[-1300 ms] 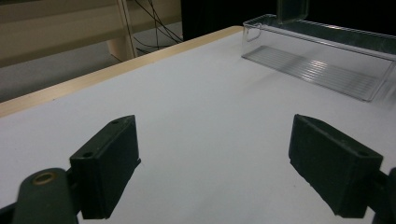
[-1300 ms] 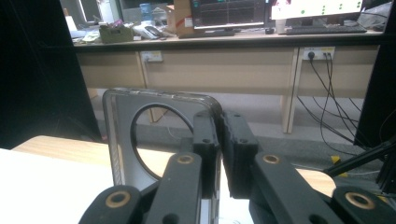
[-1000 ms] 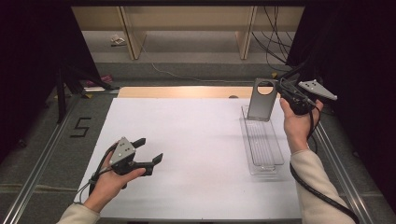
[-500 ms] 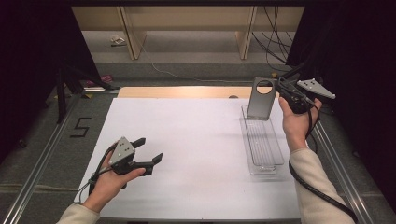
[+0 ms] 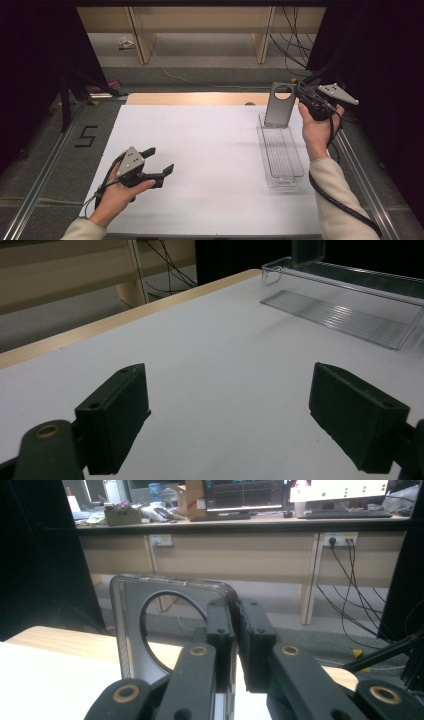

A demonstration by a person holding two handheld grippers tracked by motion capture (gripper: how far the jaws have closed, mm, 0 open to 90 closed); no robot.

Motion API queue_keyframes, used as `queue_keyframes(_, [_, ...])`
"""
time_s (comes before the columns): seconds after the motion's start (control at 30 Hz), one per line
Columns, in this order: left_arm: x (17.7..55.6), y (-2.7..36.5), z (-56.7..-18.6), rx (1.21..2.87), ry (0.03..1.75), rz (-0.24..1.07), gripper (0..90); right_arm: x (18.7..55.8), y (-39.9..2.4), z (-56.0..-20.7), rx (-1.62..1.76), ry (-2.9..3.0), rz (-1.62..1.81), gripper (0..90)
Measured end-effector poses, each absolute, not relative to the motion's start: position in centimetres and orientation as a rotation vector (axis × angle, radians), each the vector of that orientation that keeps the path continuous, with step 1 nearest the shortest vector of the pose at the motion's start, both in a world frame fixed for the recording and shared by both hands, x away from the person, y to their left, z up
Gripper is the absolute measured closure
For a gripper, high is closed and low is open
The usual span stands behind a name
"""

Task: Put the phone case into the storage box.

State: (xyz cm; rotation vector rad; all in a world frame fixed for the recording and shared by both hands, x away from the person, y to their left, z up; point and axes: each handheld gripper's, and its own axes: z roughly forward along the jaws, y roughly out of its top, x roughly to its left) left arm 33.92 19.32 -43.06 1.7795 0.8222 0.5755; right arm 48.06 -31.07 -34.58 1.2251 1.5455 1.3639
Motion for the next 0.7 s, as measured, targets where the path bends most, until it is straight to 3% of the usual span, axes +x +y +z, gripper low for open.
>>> queue_keyframes(0.7, [33.92,19.34,-43.06,1.779,0.822,0.576,15.6,48.51,-31.06,-34.69,1.224,1.546,1.361,84.6])
